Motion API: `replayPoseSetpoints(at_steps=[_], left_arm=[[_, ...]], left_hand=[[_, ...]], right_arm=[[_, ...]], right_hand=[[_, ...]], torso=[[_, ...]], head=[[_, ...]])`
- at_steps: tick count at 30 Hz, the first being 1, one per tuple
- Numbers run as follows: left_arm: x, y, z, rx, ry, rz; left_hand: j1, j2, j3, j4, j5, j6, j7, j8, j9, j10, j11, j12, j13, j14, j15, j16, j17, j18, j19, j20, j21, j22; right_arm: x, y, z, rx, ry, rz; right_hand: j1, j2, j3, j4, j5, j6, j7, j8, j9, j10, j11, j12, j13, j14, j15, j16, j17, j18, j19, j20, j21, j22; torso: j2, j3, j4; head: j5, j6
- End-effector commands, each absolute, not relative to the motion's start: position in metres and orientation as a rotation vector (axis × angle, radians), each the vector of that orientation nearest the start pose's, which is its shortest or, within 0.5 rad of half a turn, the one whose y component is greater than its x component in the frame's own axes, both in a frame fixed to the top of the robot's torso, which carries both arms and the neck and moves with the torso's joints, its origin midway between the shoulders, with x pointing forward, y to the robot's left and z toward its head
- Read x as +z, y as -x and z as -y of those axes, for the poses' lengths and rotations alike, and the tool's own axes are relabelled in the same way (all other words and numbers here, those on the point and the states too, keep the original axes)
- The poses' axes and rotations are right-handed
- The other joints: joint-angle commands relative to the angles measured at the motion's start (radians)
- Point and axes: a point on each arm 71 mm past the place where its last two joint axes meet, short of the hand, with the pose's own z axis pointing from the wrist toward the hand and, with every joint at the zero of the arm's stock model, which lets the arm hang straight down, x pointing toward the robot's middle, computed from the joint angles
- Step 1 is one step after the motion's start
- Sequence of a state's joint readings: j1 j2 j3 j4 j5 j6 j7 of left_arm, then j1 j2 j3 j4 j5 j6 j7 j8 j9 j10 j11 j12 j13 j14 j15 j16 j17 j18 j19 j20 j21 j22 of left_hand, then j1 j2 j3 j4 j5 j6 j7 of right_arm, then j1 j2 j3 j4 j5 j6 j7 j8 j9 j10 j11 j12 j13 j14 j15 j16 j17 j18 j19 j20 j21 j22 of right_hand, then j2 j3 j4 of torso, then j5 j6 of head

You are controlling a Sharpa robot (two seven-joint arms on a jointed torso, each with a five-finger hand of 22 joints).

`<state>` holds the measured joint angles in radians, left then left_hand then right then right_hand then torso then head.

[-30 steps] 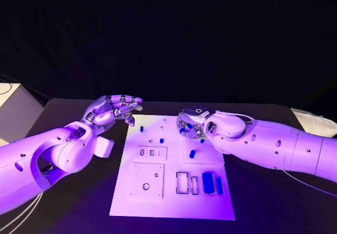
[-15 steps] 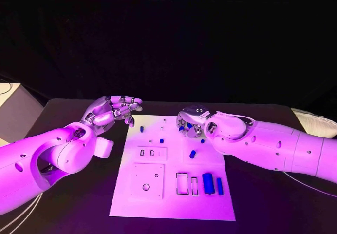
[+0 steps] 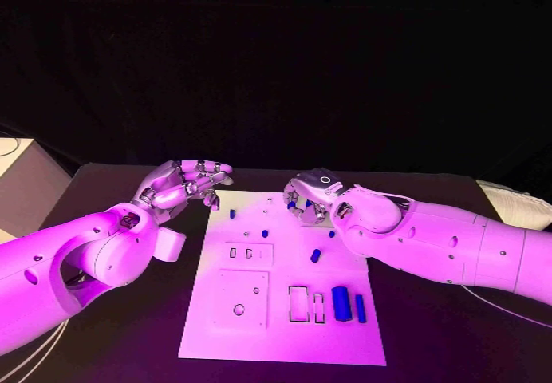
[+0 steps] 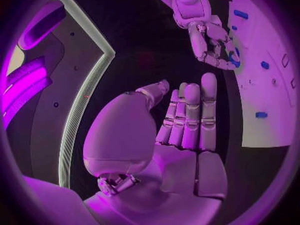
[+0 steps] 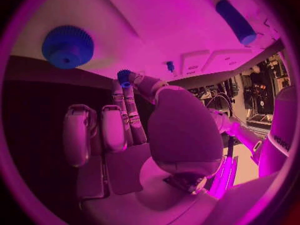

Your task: Assemble the parts on the task board

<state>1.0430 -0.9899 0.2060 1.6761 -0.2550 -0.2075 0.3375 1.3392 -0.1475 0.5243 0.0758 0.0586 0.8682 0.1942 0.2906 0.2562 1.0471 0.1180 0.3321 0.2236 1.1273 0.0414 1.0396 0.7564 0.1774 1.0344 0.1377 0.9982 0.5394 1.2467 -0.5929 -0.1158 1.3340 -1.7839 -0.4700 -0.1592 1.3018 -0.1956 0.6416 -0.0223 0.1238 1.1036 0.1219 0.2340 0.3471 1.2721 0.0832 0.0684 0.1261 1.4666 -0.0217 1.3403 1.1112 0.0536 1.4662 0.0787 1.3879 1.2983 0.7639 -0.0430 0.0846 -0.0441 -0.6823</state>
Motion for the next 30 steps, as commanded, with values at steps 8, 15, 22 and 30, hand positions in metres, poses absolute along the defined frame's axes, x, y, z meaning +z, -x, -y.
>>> replayPoseSetpoints(at_steps=[8,15,22,30], left_arm=[[-0.142,-0.460,-0.231,-1.647,0.867,-1.429],[-0.141,-0.460,-0.229,-1.652,0.860,-1.430],[-0.139,-0.459,-0.228,-1.657,0.853,-1.429],[-0.136,-0.459,-0.228,-1.661,0.845,-1.425]], left_hand=[[-0.003,0.002,0.002,-0.003,-0.001,-0.007,0.001,0.006,0.001,-0.008,0.001,0.004,0.001,-0.004,0.003,-0.001,0.000,0.007,-0.007,-0.001,0.006,0.002],[-0.003,0.002,0.002,-0.003,-0.001,-0.007,0.001,0.006,0.001,-0.008,0.001,0.004,0.001,-0.004,0.003,-0.001,0.000,0.007,-0.007,-0.001,0.006,0.002],[-0.003,0.002,0.002,-0.003,-0.001,-0.007,0.001,0.006,0.001,-0.008,0.001,0.004,0.001,-0.004,0.003,-0.001,0.000,0.007,-0.007,-0.001,0.006,0.002],[-0.003,0.002,0.002,-0.003,-0.001,-0.007,0.001,0.006,0.001,-0.008,0.001,0.004,0.001,-0.004,0.003,-0.001,0.000,0.007,-0.007,-0.001,0.006,0.002]], right_arm=[[-0.178,-0.515,0.113,0.505,0.407,-1.321],[-0.178,-0.520,0.104,0.496,0.406,-1.315],[-0.181,-0.524,0.097,0.486,0.406,-1.319],[-0.184,-0.526,0.093,0.487,0.408,-1.321]], right_hand=[[0.029,0.030,-0.002,-0.008,-0.009,0.001,0.001,0.003,0.002,0.041,-0.034,0.005,0.025,0.022,-0.009,0.003,0.000,0.004,0.002,-0.007,0.005,-0.001],[0.029,0.030,-0.002,-0.008,-0.009,0.001,0.001,0.003,0.002,0.041,-0.034,0.005,0.025,0.022,-0.009,0.003,0.000,0.004,0.002,-0.007,0.005,-0.001],[0.028,0.028,-0.001,-0.010,-0.012,-0.001,0.001,0.002,0.003,0.040,-0.034,0.004,0.026,0.021,-0.009,0.002,-0.003,0.004,0.001,-0.007,0.005,-0.002],[0.028,0.028,-0.001,-0.010,-0.012,-0.002,0.001,0.002,0.003,0.039,-0.034,0.004,0.026,0.021,-0.009,0.003,-0.003,0.005,0.001,-0.007,0.004,-0.003]], torso=[[0.004,-0.0008,0.0032],[0.007,-0.0014,0.0059],[0.013,-0.0044,0.0092],[0.019,-0.0089,0.0152]], head=[[-0.003,0.003],[-0.001,0.003],[0.000,0.006],[-0.002,0.005]])
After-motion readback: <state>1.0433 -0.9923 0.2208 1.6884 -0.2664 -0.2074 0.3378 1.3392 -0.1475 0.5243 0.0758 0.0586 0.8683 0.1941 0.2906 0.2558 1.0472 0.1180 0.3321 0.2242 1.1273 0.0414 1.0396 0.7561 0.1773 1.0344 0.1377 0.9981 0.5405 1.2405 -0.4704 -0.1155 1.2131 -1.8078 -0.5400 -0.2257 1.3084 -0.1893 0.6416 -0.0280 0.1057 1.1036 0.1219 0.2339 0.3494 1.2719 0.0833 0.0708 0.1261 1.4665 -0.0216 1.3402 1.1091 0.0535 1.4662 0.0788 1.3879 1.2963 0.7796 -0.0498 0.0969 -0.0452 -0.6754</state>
